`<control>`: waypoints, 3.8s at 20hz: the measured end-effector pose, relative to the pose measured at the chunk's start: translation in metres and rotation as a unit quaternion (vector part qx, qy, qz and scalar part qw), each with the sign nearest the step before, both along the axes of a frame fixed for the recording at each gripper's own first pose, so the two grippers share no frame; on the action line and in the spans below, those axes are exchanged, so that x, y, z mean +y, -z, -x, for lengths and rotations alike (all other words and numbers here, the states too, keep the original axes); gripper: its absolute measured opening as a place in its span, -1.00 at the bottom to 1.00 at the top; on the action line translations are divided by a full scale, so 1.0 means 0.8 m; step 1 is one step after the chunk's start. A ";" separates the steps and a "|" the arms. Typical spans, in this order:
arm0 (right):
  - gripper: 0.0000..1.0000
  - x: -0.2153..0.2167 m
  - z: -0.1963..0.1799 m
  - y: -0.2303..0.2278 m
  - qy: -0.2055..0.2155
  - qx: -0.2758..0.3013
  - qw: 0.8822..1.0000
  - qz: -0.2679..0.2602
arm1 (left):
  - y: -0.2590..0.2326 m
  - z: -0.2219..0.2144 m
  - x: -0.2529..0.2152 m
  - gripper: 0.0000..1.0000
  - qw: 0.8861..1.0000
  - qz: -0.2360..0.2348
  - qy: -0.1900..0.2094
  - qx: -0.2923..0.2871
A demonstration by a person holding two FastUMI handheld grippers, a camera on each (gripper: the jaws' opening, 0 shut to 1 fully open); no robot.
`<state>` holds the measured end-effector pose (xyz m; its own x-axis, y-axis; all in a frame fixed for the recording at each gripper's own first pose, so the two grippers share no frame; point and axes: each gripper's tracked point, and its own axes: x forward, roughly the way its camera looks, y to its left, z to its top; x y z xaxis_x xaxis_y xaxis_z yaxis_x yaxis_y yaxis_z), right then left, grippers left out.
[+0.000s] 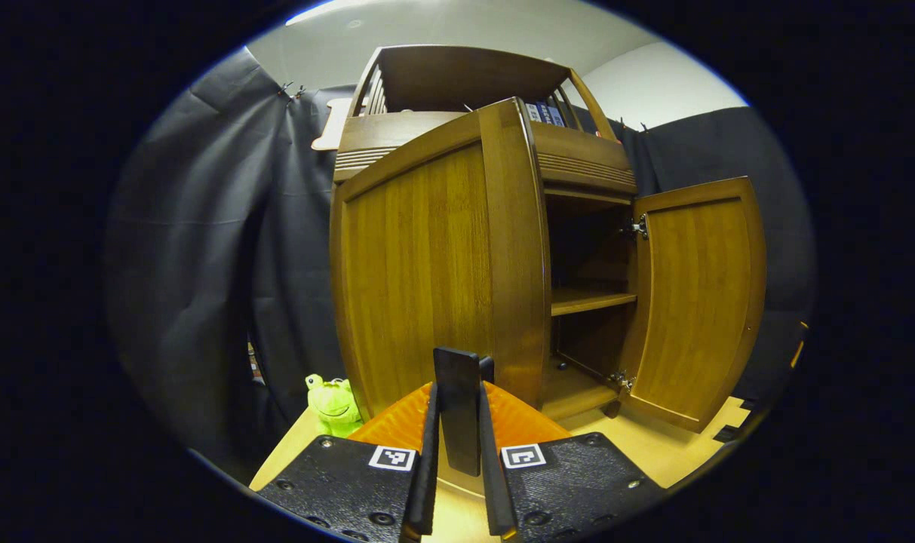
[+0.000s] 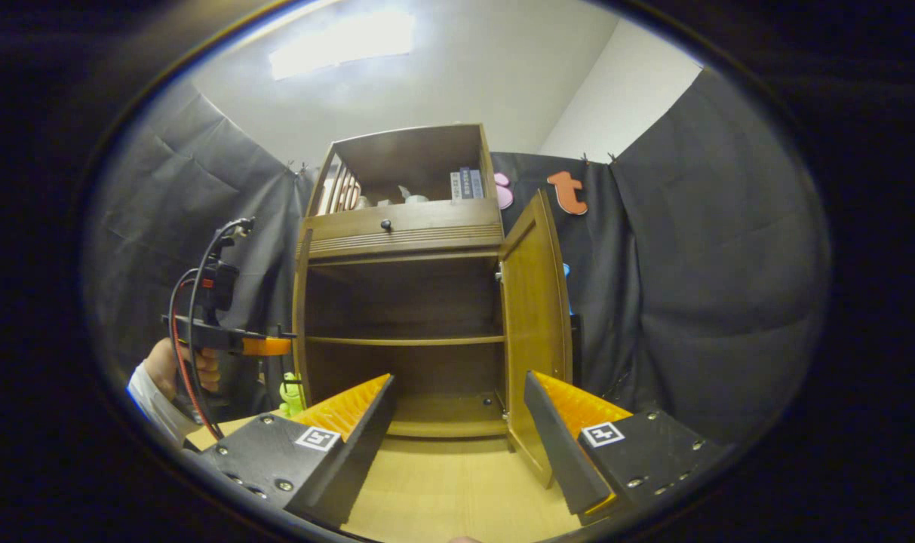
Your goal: Open the right door of the double-door shoe cabinet with the right hand, and open the left door with the left hand.
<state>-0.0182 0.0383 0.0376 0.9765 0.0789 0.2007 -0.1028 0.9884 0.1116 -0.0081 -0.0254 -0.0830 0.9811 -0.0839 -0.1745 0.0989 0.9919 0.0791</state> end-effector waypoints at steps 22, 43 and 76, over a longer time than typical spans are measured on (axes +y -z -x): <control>1.00 0.027 -0.009 0.012 -0.009 0.013 1.000 0.015 | -0.022 0.062 0.156 -1.00 0.995 -0.030 -0.093 -0.010; 1.00 0.028 -0.015 0.023 0.001 0.025 0.999 0.033 | -0.010 0.067 0.227 -0.41 0.997 0.001 -0.083 -0.001; 0.94 0.023 -0.058 -0.025 0.017 0.062 0.997 0.044 | -0.043 0.139 0.062 0.84 0.993 0.024 -0.111 -0.037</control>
<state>0.0279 0.0569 0.0573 0.9957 0.0581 0.0725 -0.0607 0.9976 0.0343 -0.1196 0.0243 -0.0483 0.9863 0.1295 -0.1019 -0.1272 0.9914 0.0295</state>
